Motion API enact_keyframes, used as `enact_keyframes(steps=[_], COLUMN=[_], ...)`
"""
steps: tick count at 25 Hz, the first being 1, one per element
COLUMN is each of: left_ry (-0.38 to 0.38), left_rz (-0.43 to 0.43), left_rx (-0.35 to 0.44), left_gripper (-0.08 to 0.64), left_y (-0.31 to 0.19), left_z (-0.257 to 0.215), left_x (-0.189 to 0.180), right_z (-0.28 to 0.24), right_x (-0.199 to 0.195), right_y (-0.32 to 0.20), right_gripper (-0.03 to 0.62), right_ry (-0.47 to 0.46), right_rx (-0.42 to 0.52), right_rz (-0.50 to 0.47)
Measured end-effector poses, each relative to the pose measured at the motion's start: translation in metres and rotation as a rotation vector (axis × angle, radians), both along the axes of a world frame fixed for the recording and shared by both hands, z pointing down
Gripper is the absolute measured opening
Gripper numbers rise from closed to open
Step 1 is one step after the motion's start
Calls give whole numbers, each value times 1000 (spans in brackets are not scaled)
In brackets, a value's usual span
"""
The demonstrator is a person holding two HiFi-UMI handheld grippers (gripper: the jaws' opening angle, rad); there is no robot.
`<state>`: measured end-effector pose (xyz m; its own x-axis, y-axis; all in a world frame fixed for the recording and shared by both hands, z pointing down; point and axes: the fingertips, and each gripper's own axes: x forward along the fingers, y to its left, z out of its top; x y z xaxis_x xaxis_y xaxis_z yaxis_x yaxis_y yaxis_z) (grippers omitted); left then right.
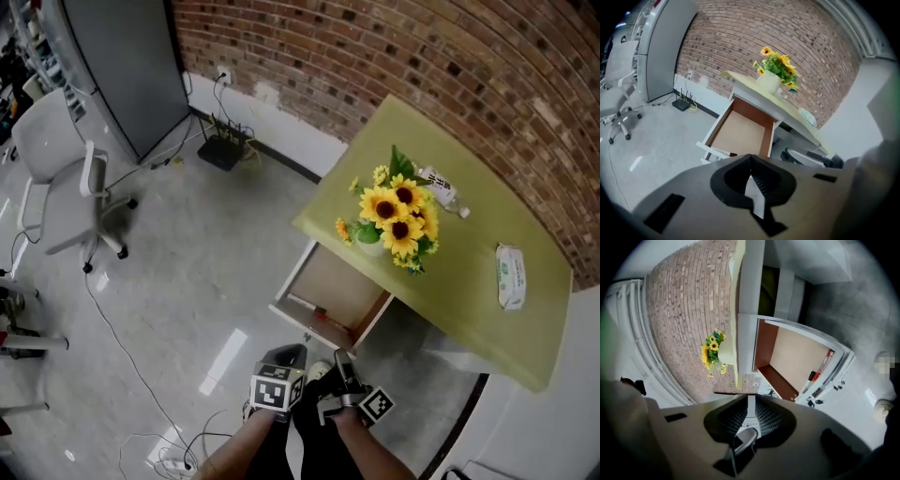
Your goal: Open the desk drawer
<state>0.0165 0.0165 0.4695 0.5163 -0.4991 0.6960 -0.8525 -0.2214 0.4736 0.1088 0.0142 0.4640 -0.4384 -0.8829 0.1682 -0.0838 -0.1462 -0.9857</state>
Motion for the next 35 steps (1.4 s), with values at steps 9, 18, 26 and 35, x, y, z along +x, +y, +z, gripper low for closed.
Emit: enact_keyframes(steps=[9,18,26,35], left_ry=[17,87,192,195], left_rz=[37,176,204,218], left_rx=[107,203,309,340], left_gripper=[9,9,9,9], left_y=[-15,9,22,16], left_z=[-95,-156,-208,-214], left_x=[25,57,76,86], right_z=[-86,-173,-231,-233], right_x=[23,42,81,106], right_y=[-17,-11,8,23], right_gripper=[14,15,15,14], right_ry=[161,446,627,766], right_rx=[73,242,322,296], right_rz=[-31,-121,-47,-48])
